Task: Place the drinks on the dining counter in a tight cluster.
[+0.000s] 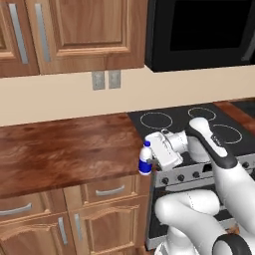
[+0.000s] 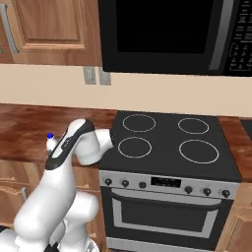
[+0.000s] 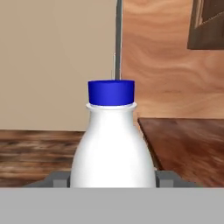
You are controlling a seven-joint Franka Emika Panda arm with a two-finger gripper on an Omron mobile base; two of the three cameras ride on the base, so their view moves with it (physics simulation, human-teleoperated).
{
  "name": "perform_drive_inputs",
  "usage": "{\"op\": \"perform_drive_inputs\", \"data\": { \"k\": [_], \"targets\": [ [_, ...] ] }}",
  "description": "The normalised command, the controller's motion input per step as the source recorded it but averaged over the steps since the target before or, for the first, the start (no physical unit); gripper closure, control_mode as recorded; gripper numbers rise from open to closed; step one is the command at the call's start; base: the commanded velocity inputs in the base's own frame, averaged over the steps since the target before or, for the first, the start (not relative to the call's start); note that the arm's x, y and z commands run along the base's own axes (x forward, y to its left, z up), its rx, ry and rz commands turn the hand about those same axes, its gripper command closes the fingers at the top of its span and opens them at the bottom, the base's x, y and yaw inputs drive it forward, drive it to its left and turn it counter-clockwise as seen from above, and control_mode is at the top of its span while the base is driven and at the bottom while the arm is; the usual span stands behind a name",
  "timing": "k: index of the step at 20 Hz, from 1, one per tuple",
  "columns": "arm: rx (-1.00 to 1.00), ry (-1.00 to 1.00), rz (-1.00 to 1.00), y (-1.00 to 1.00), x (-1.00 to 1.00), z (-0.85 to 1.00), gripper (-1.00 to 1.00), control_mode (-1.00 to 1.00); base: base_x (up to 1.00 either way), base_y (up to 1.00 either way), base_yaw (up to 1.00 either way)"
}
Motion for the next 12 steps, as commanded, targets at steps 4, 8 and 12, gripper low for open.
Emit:
{"op": "perform_drive_inputs", "data": {
  "k": [4,8,12],
  "targets": [
    [0.00,0.00,0.00,0.00,0.00,0.00,1.00,1.00,-0.40,0.14,0.37],
    [0.00,0.00,0.00,0.00,0.00,0.00,1.00,1.00,-0.13,0.14,0.94],
    [0.00,0.00,0.00,0.00,0.00,0.00,1.00,1.00,-0.02,0.05,1.00]
  ]
}}
